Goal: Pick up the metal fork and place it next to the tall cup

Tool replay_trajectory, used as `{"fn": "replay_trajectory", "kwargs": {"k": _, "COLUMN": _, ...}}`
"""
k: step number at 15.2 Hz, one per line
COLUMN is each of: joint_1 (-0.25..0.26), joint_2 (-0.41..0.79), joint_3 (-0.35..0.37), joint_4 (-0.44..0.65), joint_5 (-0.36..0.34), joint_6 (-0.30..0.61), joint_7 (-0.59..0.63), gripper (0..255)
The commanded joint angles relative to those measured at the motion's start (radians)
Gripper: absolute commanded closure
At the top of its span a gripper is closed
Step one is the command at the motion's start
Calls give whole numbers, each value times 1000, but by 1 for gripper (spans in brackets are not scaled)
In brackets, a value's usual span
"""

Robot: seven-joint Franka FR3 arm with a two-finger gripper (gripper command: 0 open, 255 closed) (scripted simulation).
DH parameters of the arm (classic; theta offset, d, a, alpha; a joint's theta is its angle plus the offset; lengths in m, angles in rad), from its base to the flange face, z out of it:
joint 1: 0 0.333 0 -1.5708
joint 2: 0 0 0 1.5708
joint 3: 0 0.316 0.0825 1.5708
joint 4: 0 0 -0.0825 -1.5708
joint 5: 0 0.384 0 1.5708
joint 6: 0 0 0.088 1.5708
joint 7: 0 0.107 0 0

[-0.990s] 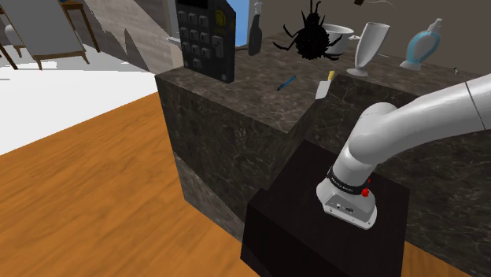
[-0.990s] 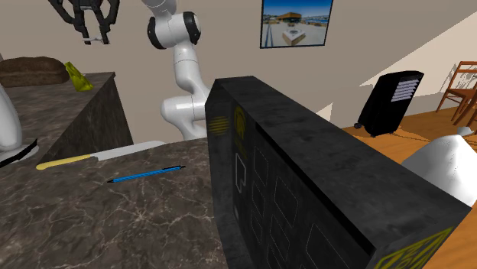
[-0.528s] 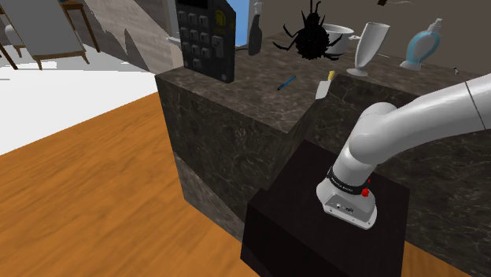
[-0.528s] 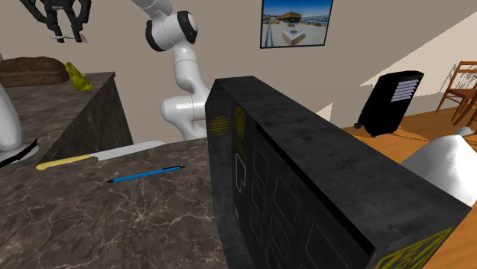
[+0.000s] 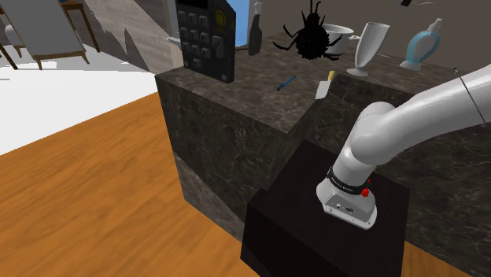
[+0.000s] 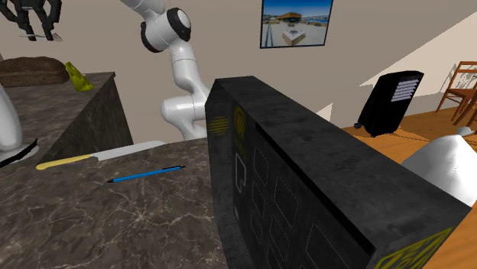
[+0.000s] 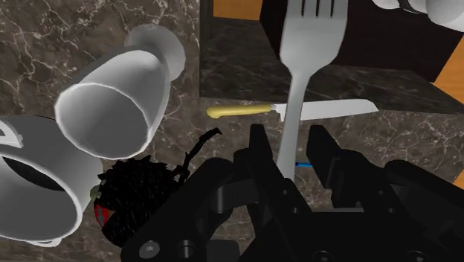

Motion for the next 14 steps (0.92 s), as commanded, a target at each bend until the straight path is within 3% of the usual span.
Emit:
{"fn": "replay_trajectory", "kwargs": {"k": 1, "joint_1": 19, "joint_2": 12, "joint_3": -56, "joint_4": 45, "joint_5": -21, "joint_6": -9, "joint_7": -57, "gripper": 255}}
{"fn": "replay_trajectory", "kwargs": {"k": 4, "joint_1": 77, "joint_2": 51, "joint_3": -171, "joint_4": 146, "joint_5": -45, "joint_6": -23, "joint_7": -148, "gripper": 255}}
{"fn": "replay_trajectory", "kwargs": {"k": 7, "joint_1": 171, "joint_2": 93, "joint_3": -316, "joint_4": 270, "joint_5": -66, "joint_6": -42, "joint_7": -241, "gripper": 255}}
{"fn": "replay_trajectory", "kwargs": {"k": 10, "joint_1": 329, "joint_2": 122, "joint_3": -502, "joint_4": 431, "joint_5": -97, "joint_6": -77, "joint_7": -334, "gripper": 255}}
{"fn": "replay_trajectory", "kwargs": {"k": 11, "joint_1": 444, "joint_2": 126, "joint_3": -614, "joint_4": 539, "joint_5": -124, "joint_6": -107, "joint_7": -382, "gripper": 255}}
{"fn": "replay_trajectory", "kwargs": {"k": 14, "joint_1": 345, "joint_2": 92, "joint_3": -531, "joint_4": 416, "joint_5": -126, "joint_6": -50, "joint_7": -354, "gripper": 255}}
